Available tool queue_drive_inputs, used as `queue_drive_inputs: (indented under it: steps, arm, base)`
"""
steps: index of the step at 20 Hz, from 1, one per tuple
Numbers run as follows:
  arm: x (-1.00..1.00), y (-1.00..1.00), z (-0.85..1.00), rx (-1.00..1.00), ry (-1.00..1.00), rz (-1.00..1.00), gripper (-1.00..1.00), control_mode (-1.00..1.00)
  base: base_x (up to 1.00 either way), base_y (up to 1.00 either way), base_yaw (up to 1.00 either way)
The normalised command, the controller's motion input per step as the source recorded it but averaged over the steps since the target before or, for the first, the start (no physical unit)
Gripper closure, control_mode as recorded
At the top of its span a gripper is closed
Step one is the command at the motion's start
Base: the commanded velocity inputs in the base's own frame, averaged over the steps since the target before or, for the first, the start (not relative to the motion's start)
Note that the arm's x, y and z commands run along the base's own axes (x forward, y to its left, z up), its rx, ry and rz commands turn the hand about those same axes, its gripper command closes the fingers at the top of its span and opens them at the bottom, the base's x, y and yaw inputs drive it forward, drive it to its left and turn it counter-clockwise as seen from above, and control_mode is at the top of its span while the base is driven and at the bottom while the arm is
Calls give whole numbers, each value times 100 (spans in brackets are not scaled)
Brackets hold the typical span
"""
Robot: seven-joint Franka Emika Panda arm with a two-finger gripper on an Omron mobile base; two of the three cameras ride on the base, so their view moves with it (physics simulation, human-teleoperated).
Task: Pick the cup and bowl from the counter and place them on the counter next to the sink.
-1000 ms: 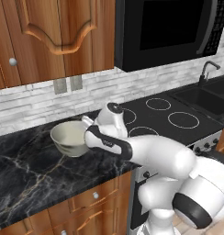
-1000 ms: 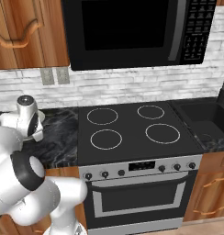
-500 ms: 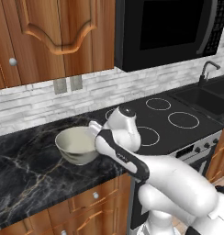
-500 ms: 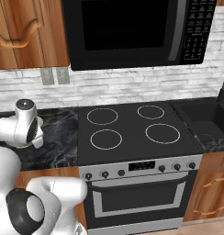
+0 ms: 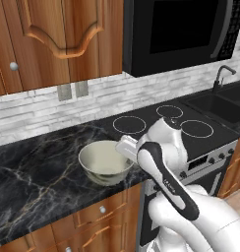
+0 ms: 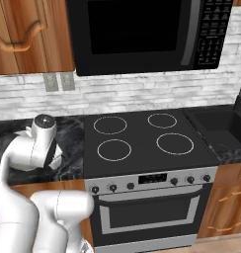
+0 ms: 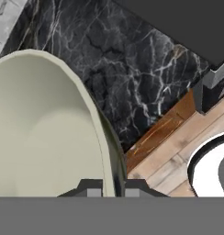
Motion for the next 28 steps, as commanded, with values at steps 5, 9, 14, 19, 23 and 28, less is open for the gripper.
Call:
queue_drive_inputs:
  steps: [5, 9, 14, 19, 23, 28]
  arm:
    - [-11, -79, 33, 0, 0, 13, 100, -100]
    - [-9, -76, 40, 0, 0, 9, 100, -100]
    - [-16, -68, 41, 0, 0, 8, 100, -100]
    - [-48, -48, 26, 0, 0, 1, 100, -100]
    - [-37, -28, 13, 0, 0, 0, 100, -100]
    - [-38, 1, 0, 0, 0, 1, 100, -100]
  base:
    - [0, 0, 0]
    - [0, 0, 0]
    - [0, 0, 0]
    - [0, 0, 0]
    - [0, 0, 0]
    - [0, 0, 0]
